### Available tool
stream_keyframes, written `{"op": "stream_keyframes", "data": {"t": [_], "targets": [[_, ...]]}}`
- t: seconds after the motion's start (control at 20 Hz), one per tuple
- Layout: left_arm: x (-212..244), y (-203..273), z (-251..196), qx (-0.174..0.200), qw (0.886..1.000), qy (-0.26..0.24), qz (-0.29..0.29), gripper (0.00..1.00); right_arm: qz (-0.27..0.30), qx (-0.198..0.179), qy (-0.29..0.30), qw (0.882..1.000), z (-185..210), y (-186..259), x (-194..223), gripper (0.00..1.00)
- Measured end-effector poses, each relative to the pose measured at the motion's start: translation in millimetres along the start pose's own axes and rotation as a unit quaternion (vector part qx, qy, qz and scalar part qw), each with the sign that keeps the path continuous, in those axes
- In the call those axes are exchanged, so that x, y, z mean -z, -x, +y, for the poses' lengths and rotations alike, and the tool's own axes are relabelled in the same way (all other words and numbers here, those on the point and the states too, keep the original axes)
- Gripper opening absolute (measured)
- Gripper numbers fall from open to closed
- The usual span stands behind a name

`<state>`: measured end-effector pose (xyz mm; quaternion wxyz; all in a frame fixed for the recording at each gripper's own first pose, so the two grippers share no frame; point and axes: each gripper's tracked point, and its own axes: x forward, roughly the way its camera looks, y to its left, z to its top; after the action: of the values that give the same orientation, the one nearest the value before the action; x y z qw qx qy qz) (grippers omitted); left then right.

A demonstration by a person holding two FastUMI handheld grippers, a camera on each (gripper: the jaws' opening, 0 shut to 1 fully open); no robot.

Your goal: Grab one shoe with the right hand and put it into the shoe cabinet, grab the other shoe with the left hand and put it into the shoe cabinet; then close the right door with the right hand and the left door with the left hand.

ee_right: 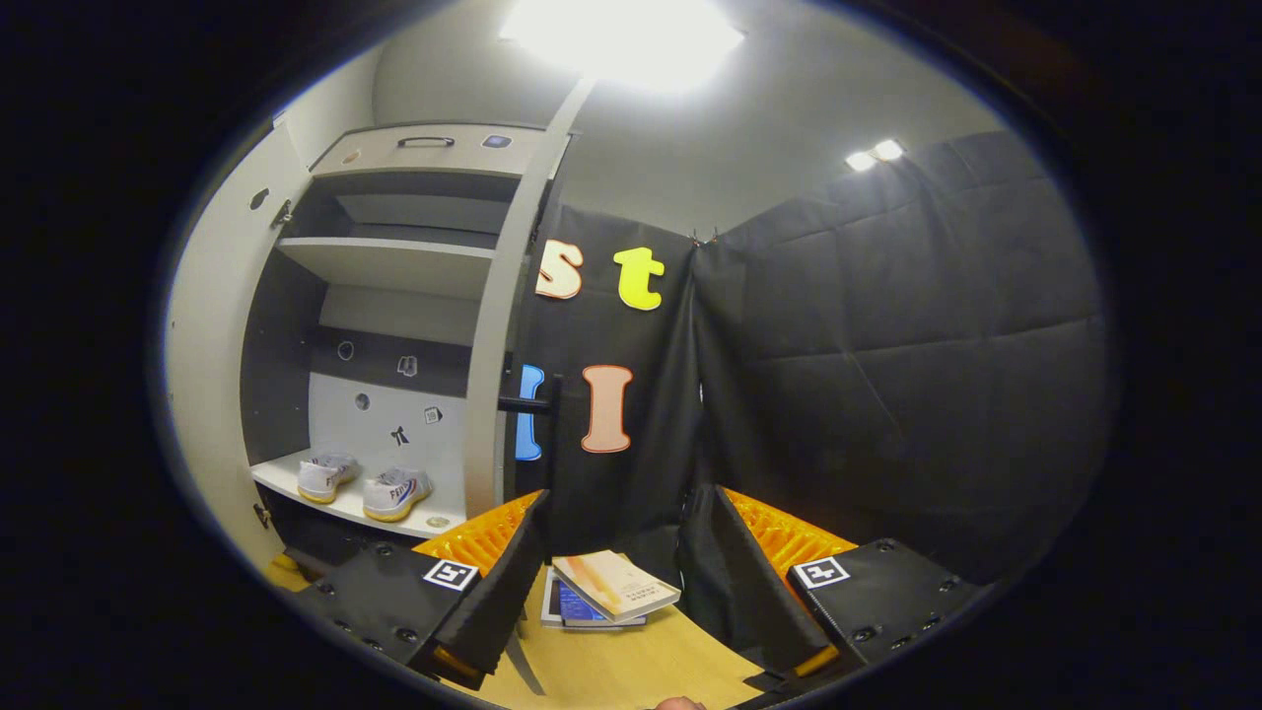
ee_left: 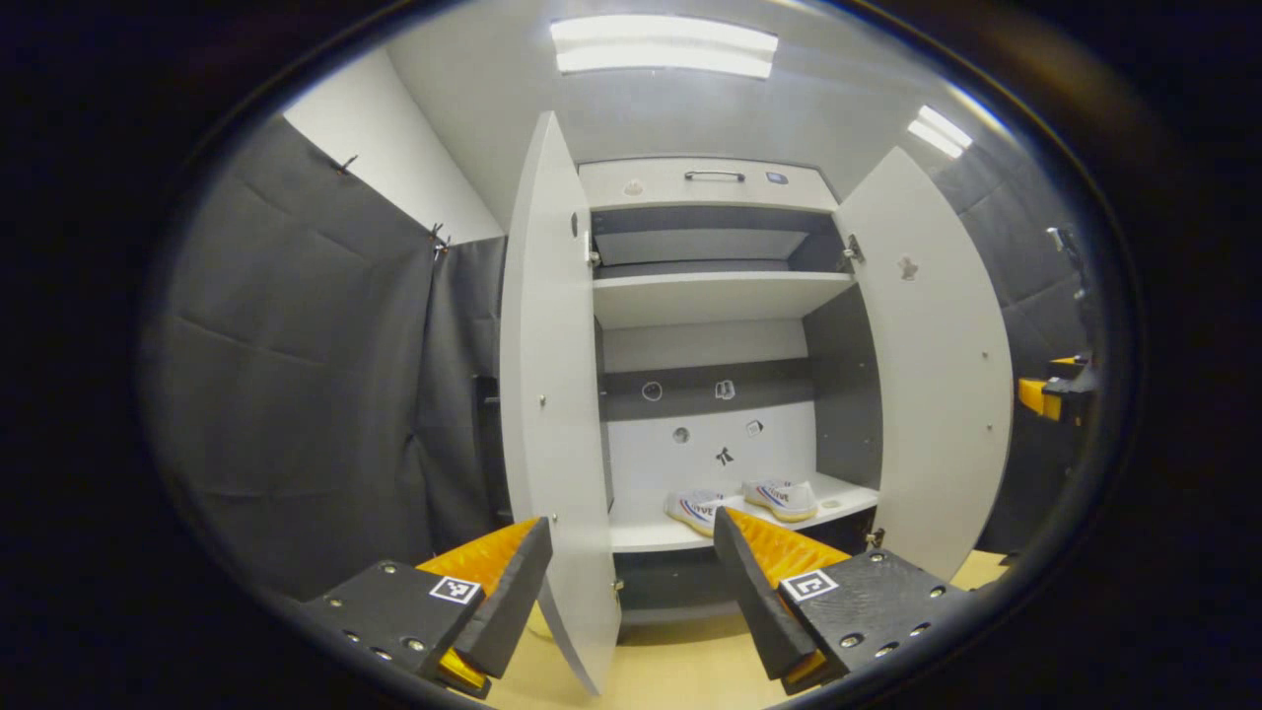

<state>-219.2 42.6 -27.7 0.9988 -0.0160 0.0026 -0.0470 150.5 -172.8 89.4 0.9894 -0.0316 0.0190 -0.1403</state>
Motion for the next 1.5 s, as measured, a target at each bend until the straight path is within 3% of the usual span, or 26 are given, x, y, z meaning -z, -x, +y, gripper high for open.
{"op": "stream_keyframes", "data": {"t": [0.2,0.25,0.45,0.55,0.65,0.8,1.35,1.45,1.5], "targets": [[3.4,-5.4,2.8,-0.004,1.0,0.004,0.004,0.94,0.006,0.041,0.008,0.999,-9.8,-18.8,6.6,1.0],[3.6,-5.5,2.7,-0.004,1.0,0.006,0.005,0.94,0.01,0.041,0.008,0.999,-8.4,-21.8,8.6,0.96],[4.3,-5.1,6.2,-0.015,1.0,0.001,0.005,0.94,0.026,0.039,-0.002,0.999,-3.4,-30.5,16.0,1.0],[4.4,-4.6,12.2,-0.025,1.0,-0.004,0.006,0.94,0.022,0.035,-0.004,0.999,-0.1,-30.9,16.1,0.92],[4.1,-2.2,18.7,-0.033,0.999,-0.007,0.004,0.94,0.017,0.03,-0.002,0.999,4.0,-28.8,14.2,0.97],[2.0,-1.3,26.8,-0.046,0.999,-0.007,0.003,0.94,0.017,0.033,-0.003,0.999,8.8,-24.4,13.6,0.96],[3.2,0.8,32.1,-0.05,0.999,0.002,0.004,0.94,0.005,-0.035,-0.007,0.999,71.2,-2.5,4.3,0.96],[3.5,2.5,33.2,-0.053,0.999,0.004,0.006,0.94,0.003,-0.046,-0.009,0.999,83.8,-1.1,2.9,0.92],[3.3,3.2,34.4,-0.056,0.998,0.003,0.007,0.94,0.002,-0.052,-0.008,0.999,89.0,-0.1,2.3,0.97]]}}
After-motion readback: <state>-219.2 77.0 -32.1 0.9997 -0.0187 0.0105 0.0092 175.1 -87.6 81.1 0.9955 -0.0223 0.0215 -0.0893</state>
